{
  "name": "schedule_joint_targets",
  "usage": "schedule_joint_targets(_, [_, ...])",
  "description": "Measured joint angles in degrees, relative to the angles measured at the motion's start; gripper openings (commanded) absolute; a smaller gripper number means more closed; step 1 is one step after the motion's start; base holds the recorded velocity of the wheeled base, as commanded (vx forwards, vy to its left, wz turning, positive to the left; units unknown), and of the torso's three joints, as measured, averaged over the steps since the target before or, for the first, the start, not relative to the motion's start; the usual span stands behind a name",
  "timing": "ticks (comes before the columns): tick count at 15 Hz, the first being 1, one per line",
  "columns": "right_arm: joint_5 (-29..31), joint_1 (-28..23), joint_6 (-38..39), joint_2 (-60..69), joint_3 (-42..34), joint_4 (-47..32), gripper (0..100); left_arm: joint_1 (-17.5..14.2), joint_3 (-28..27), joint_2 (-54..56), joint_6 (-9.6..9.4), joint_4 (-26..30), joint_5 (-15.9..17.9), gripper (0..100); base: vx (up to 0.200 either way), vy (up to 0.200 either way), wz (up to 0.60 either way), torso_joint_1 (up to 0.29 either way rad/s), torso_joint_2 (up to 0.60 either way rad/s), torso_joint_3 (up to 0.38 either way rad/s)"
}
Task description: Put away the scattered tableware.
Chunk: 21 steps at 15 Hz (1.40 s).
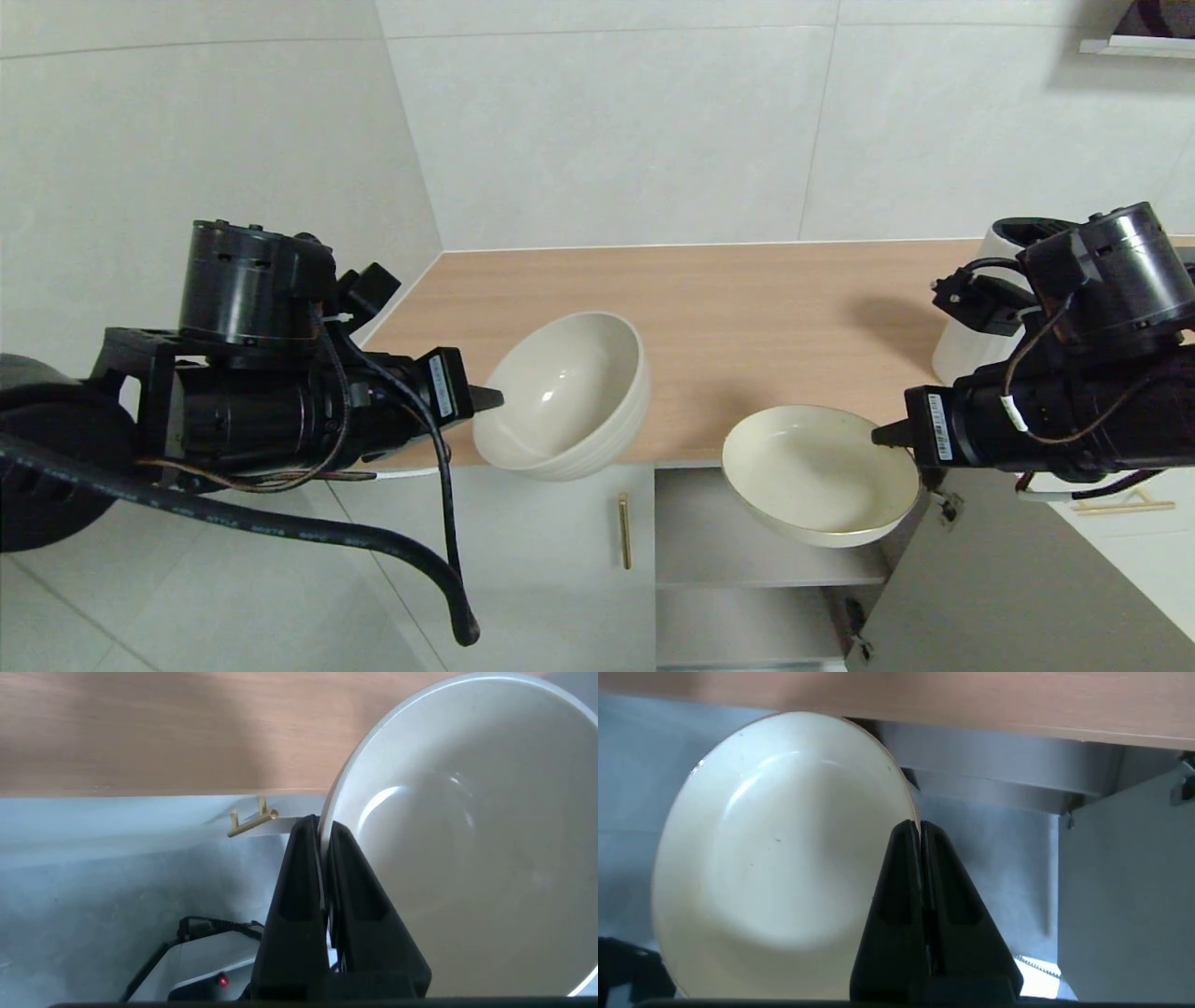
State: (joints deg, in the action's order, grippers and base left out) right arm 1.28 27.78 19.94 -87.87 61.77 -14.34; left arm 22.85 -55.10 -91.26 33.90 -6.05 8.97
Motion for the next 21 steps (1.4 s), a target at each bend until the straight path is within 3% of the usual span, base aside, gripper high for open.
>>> schedule_joint_targets(9, [0.0,0.0,0.0,-0.9,-0.1,0.0,0,0.1,0.1,-0.2,0.00,0.2,0.2,0,0.000,0.000,0.00,-0.004,0.01,0.006])
schedule_joint_targets(21, [0.0,0.0,0.0,-1.3,0.0,0.2,0,0.1,0.1,-0.2,0.00,0.2,0.1,0,0.000,0.000,0.00,-0.191,0.46,0.263])
